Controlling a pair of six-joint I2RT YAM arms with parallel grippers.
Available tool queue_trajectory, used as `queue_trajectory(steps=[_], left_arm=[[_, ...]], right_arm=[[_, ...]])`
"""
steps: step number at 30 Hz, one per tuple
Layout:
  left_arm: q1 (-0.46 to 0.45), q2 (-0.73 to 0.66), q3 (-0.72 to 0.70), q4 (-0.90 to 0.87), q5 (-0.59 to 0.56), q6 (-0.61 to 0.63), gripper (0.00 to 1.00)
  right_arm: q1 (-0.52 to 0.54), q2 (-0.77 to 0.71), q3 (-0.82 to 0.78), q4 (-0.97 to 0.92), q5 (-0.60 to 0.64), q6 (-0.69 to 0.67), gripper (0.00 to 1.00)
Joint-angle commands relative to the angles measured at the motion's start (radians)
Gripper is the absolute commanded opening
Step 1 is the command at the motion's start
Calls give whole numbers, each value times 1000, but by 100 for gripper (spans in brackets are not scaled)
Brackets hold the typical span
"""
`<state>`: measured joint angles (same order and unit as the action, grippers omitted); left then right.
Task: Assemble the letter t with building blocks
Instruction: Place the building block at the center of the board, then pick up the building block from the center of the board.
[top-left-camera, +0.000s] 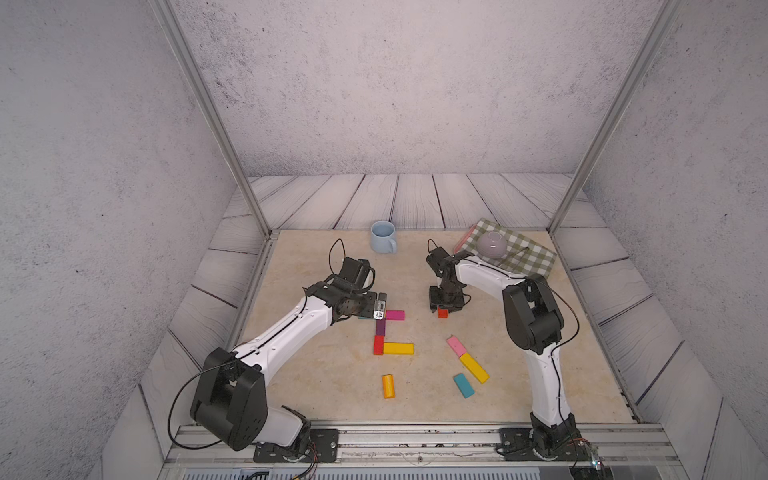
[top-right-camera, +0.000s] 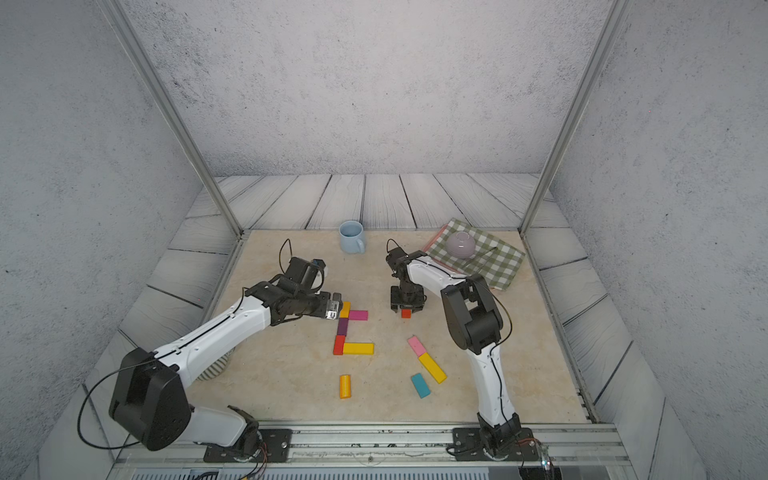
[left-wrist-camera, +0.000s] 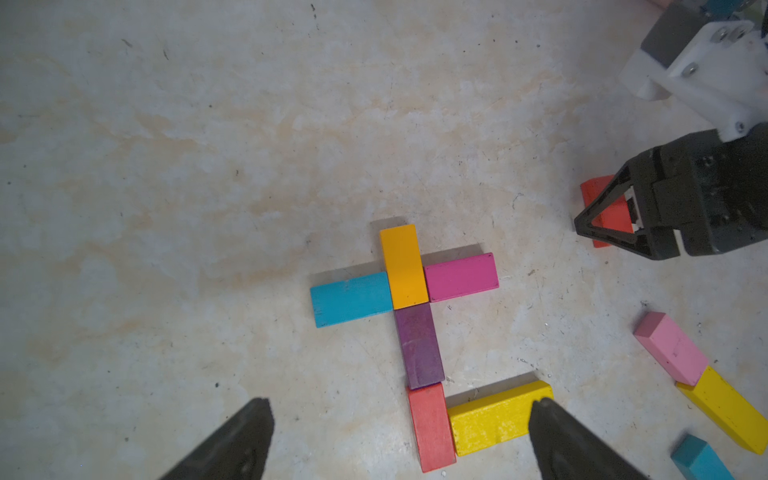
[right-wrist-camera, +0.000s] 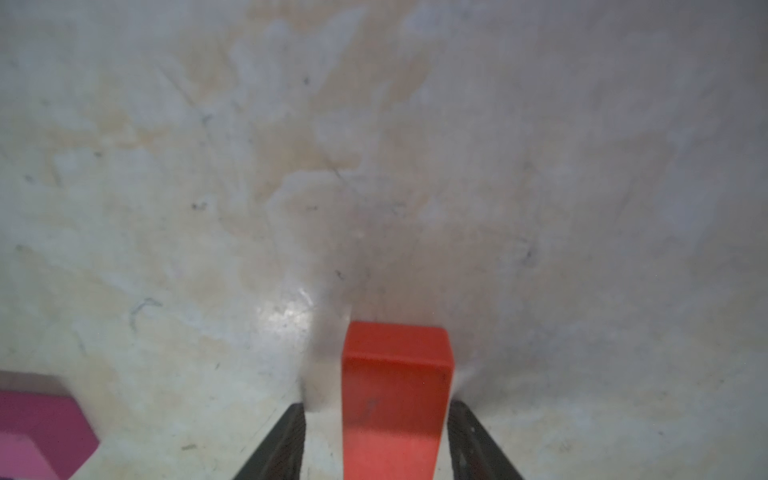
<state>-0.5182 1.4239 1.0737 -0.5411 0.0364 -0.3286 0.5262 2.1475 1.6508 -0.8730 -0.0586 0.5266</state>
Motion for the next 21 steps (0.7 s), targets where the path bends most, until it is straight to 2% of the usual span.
queue_trajectory(steps=[1, 4, 7, 10, 13, 17, 21], left_arm=[[3, -8, -3, 0, -16, 5, 99], [3, -10, -3, 0, -25, 2, 99], [3, -13, -3, 4, -45, -14, 99], [4, -16, -7, 12, -36, -17, 99], [4, -18, -6, 10, -27, -15, 99], [4, -28, -9, 15, -37, -13, 100], [4, -33, -14, 12, -41, -12, 100]], right_arm=[[14, -169, -92, 111, 4, -71, 61], [17, -286, -199, 144, -9, -102, 62], [47, -344, -262, 92, -26, -120, 62], [86, -383, -344, 69, 30, -105, 63], [86, -398, -439, 112, 22, -102, 63], [94, -405, -509, 168, -8, -194, 61], [99, -429, -547, 171, 39, -253, 62]])
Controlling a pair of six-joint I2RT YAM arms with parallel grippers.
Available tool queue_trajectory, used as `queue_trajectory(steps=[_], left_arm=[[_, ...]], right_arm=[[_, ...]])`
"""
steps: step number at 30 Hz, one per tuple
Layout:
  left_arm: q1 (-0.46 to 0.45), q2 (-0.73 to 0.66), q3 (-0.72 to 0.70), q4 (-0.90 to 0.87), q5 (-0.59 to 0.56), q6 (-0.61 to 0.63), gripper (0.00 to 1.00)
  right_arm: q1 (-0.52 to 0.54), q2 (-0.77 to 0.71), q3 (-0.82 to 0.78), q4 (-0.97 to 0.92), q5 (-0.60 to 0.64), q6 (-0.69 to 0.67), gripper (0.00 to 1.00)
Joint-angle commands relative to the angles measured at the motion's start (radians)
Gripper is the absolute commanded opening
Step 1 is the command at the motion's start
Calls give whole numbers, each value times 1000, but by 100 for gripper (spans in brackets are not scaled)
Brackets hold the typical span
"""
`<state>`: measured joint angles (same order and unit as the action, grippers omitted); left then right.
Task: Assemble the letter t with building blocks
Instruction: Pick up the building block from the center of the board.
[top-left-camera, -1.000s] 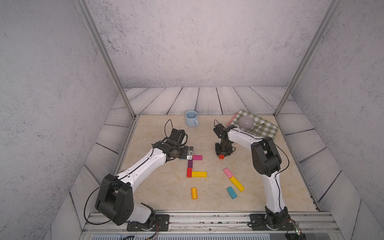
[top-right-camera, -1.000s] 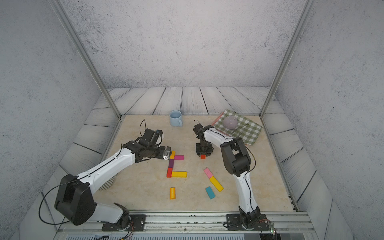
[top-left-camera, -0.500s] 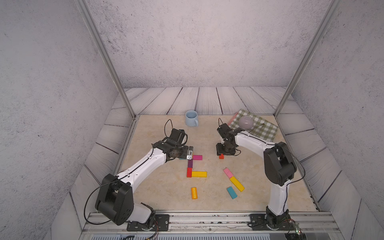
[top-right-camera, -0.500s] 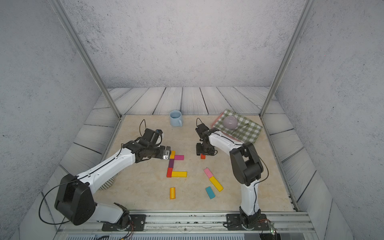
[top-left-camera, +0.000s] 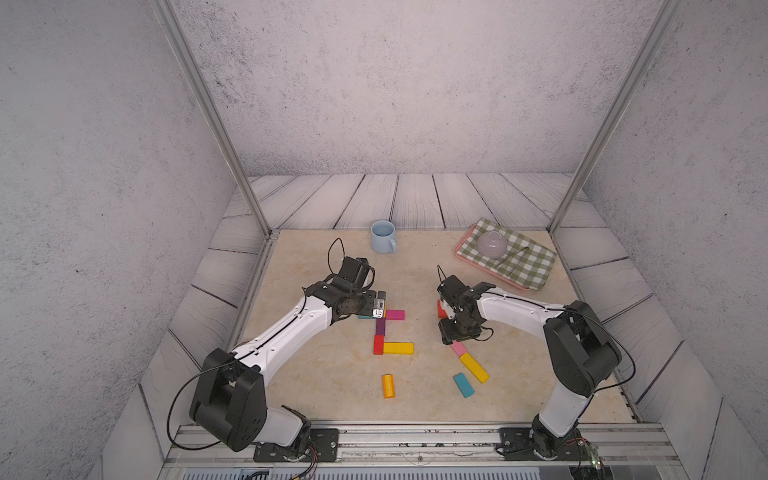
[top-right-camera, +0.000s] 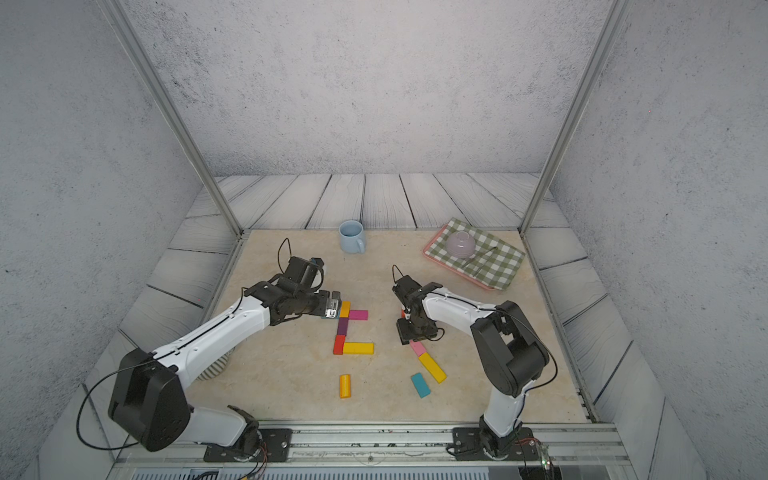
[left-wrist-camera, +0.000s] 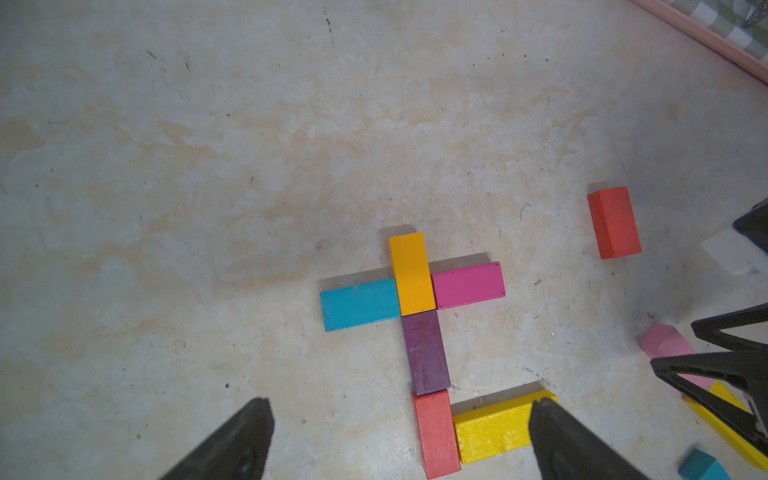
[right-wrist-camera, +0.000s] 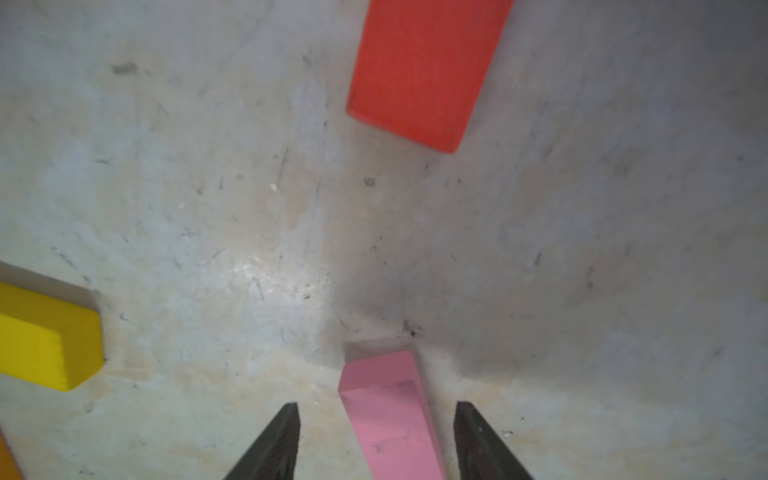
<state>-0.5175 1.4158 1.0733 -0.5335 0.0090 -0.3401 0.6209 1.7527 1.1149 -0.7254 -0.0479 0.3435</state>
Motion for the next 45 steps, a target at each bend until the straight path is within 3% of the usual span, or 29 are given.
queue_trajectory(steps=[1, 13, 24, 29, 37, 45], left_arm=[[3, -26, -13, 5, -14, -2, 99], [3, -28, -8, 2, -24, -2, 100], [4, -26, -4, -2, -27, -5, 100], [4, -25, -4, -4, -25, -6, 100], [3, -31, -3, -4, -32, -7, 100], [4, -34, -3, -2, -33, -8, 100]], right_arm=[[4, -29, -11, 15, 28, -80, 62], [4, 31, -16, -27, 5, -111, 60], [19, 68, -16, -72, 69, -112, 52], [20, 87, -9, -48, 73, -79, 43], [23, 57, 58, -31, 58, 36, 24], [21, 74, 176, -77, 13, 283, 22]])
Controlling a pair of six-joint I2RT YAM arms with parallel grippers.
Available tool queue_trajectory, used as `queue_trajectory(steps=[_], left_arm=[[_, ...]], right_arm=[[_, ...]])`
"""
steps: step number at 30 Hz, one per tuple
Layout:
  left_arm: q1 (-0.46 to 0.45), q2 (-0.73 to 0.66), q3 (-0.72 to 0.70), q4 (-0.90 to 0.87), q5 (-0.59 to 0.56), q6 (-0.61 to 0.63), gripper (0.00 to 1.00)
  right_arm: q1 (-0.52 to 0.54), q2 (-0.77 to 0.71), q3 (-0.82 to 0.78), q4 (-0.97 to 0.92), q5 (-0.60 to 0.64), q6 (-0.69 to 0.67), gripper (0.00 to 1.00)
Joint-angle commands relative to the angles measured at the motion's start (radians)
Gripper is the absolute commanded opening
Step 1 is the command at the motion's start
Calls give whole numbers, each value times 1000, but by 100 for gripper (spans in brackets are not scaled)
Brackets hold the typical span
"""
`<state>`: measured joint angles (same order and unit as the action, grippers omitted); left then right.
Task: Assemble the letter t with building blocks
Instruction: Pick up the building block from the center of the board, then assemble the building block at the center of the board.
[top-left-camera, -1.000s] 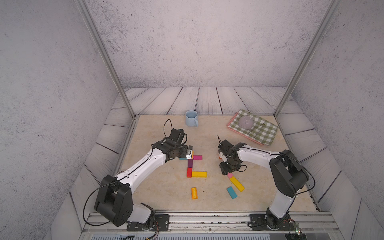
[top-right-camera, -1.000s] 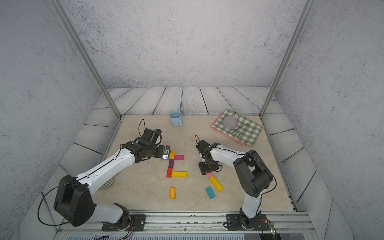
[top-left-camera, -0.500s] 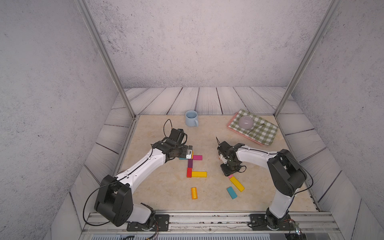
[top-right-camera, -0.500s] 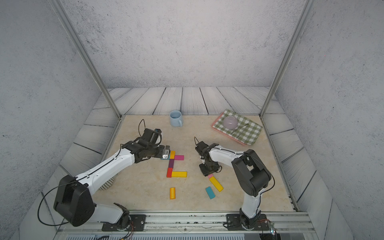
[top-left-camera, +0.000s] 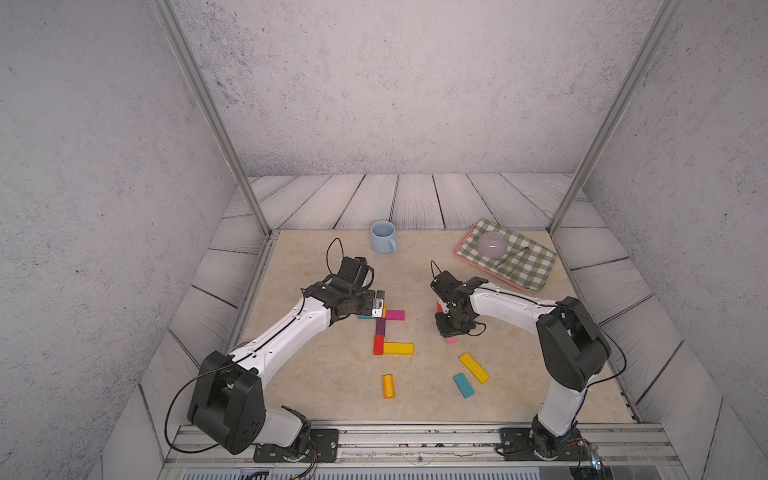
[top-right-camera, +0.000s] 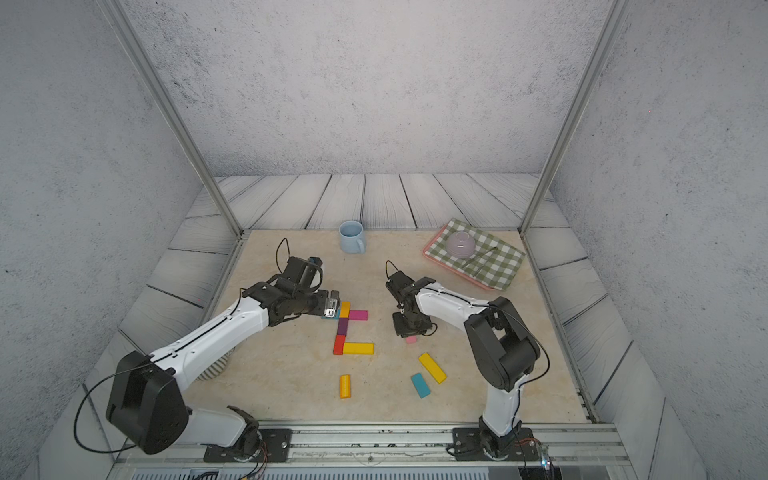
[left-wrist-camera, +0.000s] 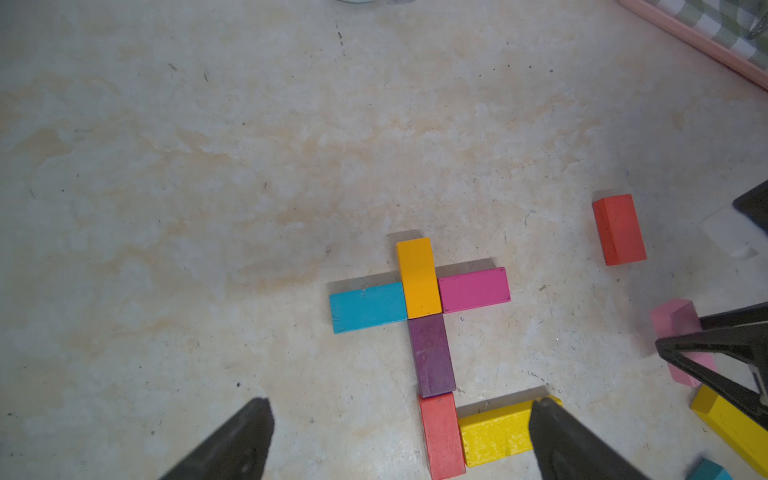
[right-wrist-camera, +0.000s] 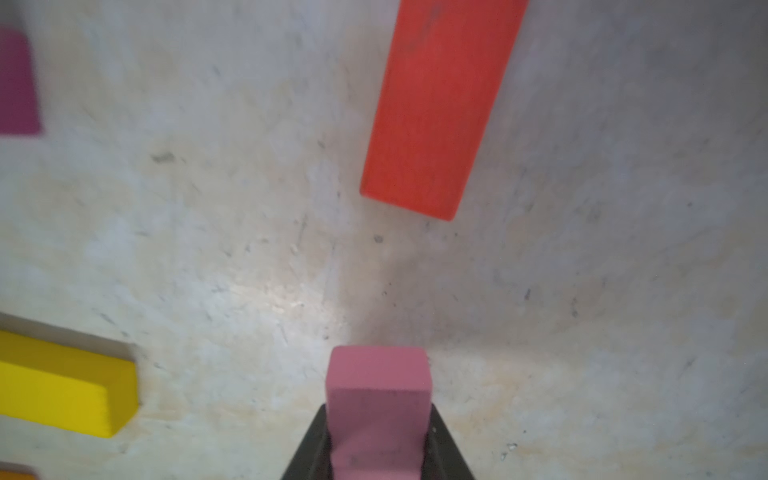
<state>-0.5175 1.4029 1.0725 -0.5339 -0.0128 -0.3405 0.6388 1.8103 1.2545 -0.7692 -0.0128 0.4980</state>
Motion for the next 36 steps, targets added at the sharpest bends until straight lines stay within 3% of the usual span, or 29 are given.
queue_trajectory(steps=[1, 12, 36], left_arm=[[4, -21, -2, -2, -10, -8, 100], [3, -21, -3, -3, -16, -8, 100], [4, -13, -2, -2, -10, -10, 100]], right_arm=[[4, 29, 50, -36, -25, 155, 22], [4, 161, 167, -91, -8, 217, 19], [-13, 221, 192, -113, 55, 165, 19]])
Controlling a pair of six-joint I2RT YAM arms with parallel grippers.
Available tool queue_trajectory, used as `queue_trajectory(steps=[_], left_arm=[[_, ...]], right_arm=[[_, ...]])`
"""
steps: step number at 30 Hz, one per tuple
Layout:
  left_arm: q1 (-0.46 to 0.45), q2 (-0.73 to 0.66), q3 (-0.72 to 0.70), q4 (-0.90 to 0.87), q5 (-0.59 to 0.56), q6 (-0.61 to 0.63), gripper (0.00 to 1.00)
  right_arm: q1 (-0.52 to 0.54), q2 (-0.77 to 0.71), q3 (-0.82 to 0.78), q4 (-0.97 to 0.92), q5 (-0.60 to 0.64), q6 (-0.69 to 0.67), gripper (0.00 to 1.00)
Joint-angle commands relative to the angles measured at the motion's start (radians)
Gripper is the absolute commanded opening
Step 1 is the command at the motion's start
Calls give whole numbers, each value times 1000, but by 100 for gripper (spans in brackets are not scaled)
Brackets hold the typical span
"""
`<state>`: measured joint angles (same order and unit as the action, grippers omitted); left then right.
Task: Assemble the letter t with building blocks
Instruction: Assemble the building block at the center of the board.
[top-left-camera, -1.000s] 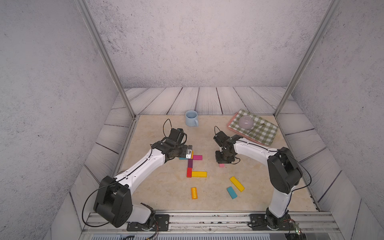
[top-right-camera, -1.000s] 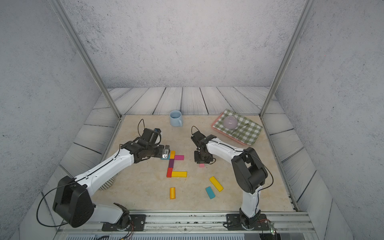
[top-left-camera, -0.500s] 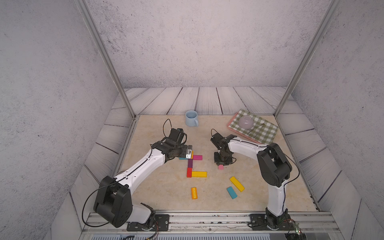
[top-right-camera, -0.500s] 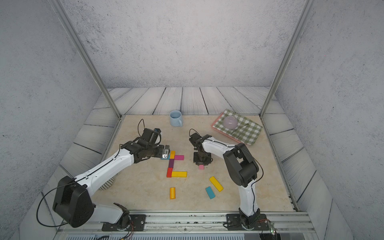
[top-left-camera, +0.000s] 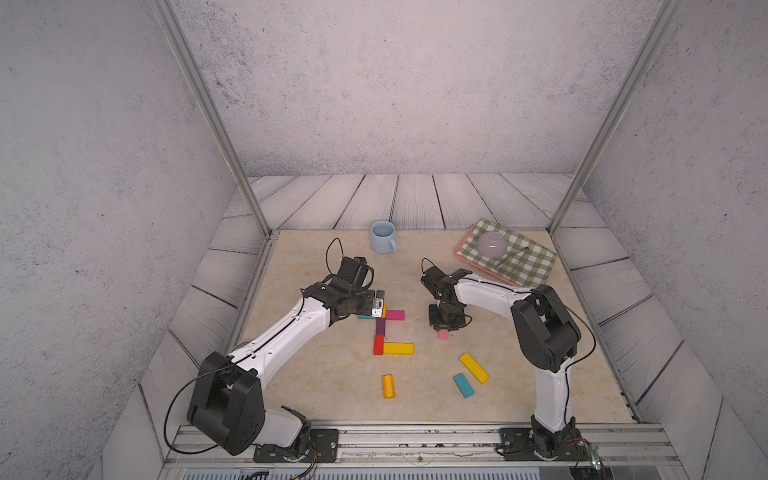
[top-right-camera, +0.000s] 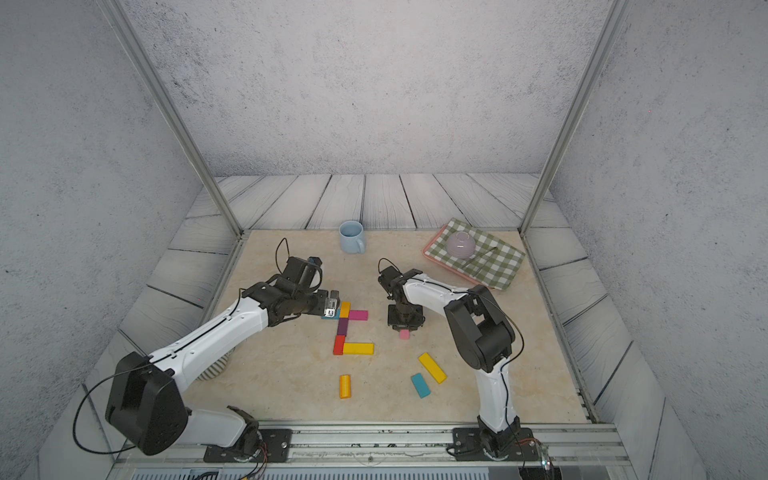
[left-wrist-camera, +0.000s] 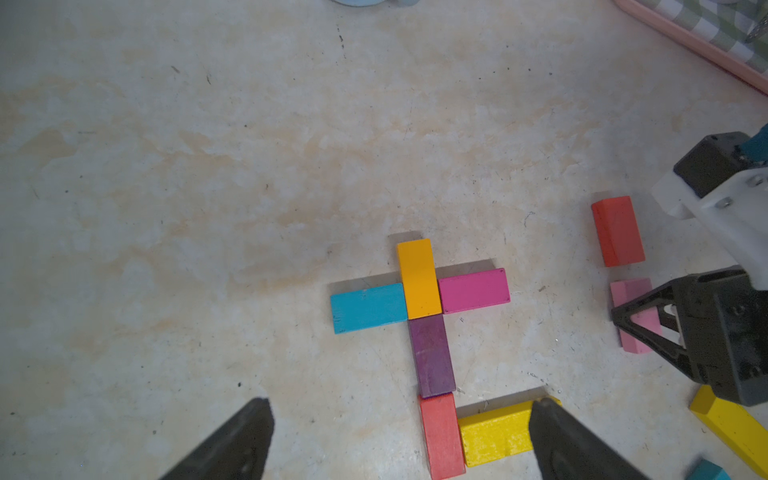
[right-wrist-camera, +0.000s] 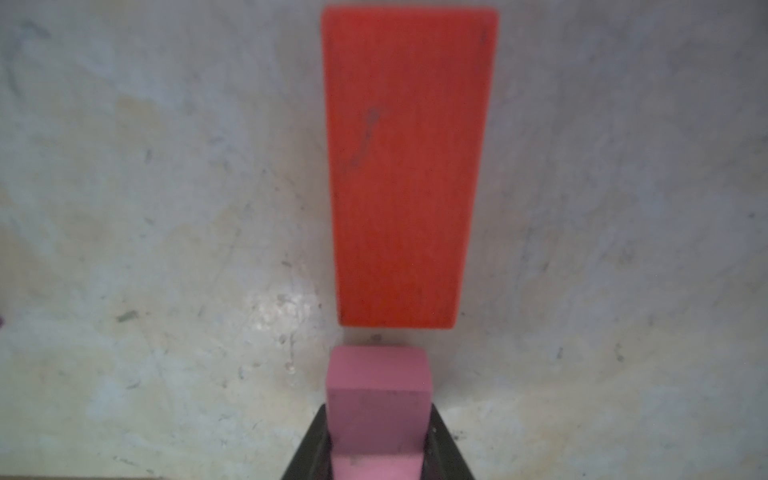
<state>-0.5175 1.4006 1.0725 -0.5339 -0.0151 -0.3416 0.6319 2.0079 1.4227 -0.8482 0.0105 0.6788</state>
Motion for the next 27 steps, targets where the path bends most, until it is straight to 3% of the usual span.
queue_trajectory(steps=[1, 27], left_arm=[[4, -12, -2, -2, -8, -8, 100], [4, -11, -3, 0, -8, -11, 100]], right_arm=[[-8, 27, 26, -34, 32, -16, 19], [-21, 70, 65, -51, 32, -40, 20]])
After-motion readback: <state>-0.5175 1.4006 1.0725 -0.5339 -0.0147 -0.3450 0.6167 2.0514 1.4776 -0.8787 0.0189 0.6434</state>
